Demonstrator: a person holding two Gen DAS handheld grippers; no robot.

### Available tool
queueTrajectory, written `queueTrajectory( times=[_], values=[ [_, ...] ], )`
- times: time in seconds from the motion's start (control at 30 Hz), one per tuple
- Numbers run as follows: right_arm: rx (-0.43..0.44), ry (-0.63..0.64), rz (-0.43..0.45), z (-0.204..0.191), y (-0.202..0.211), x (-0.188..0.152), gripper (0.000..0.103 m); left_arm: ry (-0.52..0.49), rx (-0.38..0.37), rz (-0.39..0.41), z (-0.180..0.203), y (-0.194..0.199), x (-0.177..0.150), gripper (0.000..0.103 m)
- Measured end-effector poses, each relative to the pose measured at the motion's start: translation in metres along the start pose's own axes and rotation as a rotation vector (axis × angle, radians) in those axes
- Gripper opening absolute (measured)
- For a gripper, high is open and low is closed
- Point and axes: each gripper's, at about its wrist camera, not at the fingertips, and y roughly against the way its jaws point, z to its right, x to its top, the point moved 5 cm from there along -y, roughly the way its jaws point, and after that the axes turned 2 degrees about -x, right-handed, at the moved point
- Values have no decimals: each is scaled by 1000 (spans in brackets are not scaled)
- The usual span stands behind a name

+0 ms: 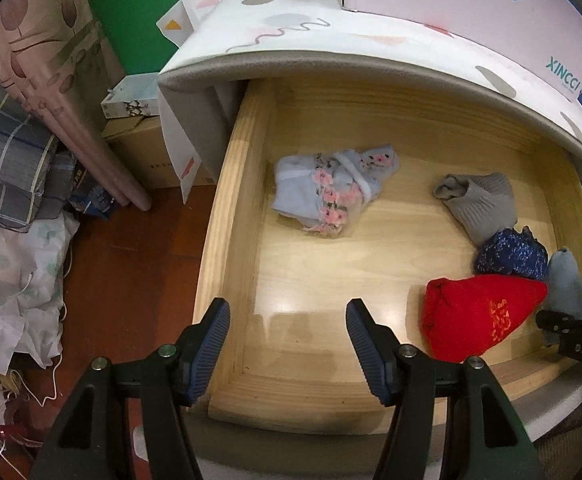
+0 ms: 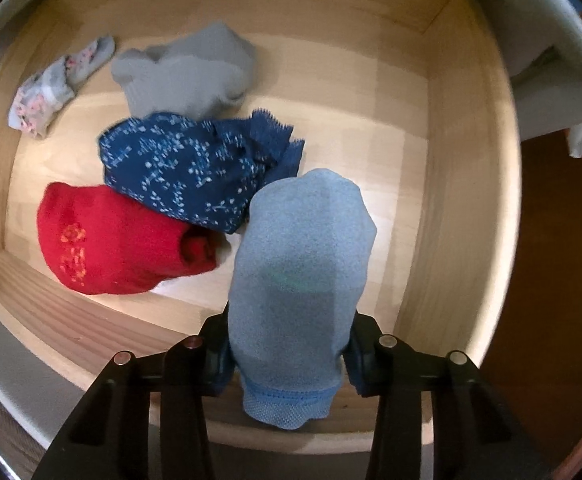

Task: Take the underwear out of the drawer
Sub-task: 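Lift the light blue mesh sock with the right tool over the white box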

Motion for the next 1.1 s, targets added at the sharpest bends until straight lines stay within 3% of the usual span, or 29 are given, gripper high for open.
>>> queueTrajectory(
  times=[0.4, 0.6, 0.93, 1.1],
  values=[
    [15, -60, 217, -1, 85, -1, 40, 7, -23, 7, -3, 1, 0, 62],
    [49, -87, 329, 19, 145, 19, 40, 4, -18, 11, -3, 1, 0, 62],
    [63, -77, 532, 36, 270, 96, 40, 5, -17, 17, -2, 0, 0, 62],
    [75, -70, 596, 33, 302, 151, 40, 2, -11, 16, -2, 0, 0, 62]
  ],
)
